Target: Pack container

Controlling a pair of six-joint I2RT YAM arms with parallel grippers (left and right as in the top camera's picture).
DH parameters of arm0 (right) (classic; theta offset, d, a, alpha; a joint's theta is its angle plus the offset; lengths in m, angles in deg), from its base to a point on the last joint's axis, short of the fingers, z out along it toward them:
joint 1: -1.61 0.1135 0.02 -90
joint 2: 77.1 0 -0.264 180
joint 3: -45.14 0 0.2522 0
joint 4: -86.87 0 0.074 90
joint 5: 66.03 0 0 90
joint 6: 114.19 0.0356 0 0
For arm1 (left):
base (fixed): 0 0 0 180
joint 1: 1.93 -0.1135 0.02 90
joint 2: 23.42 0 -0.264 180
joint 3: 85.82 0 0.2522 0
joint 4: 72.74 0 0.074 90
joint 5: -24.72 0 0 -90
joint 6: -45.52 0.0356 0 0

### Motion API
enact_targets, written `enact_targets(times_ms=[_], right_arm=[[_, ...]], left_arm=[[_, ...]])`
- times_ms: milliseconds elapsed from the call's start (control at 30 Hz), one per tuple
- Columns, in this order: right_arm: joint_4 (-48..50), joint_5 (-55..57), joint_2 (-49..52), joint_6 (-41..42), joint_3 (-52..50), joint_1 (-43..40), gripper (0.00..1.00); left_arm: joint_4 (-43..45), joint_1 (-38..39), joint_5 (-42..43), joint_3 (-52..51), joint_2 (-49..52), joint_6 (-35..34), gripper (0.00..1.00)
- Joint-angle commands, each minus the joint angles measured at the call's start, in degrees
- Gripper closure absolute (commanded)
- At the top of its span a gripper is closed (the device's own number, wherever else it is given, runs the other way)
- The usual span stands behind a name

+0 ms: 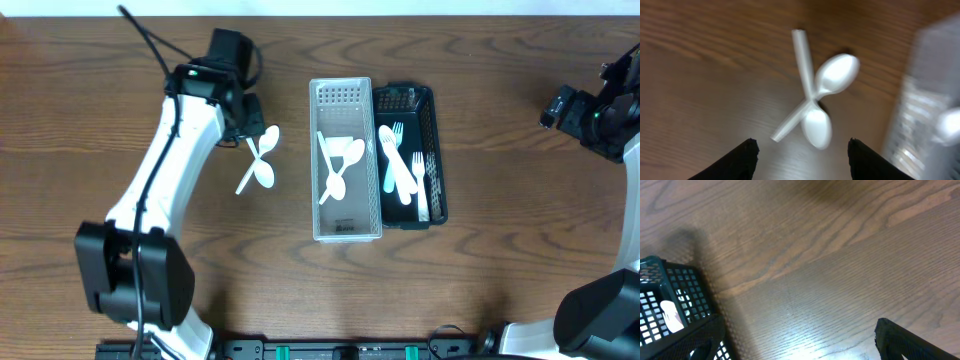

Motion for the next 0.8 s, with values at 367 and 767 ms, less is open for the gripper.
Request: enact_targets(times_ms=[367, 767], right_arm=[[-0.5, -0.3, 0.4, 0.6, -0.2, -0.5, 0.01], [-1.9, -0.3, 0.4, 0.6, -0.2, -0.5, 0.01]], left_arm=[[10.1, -1.7, 1.2, -1.3, 15.8, -5.1, 0.44], [11.9, -1.7, 1.2, -1.3, 20.1, -5.5, 0.57]])
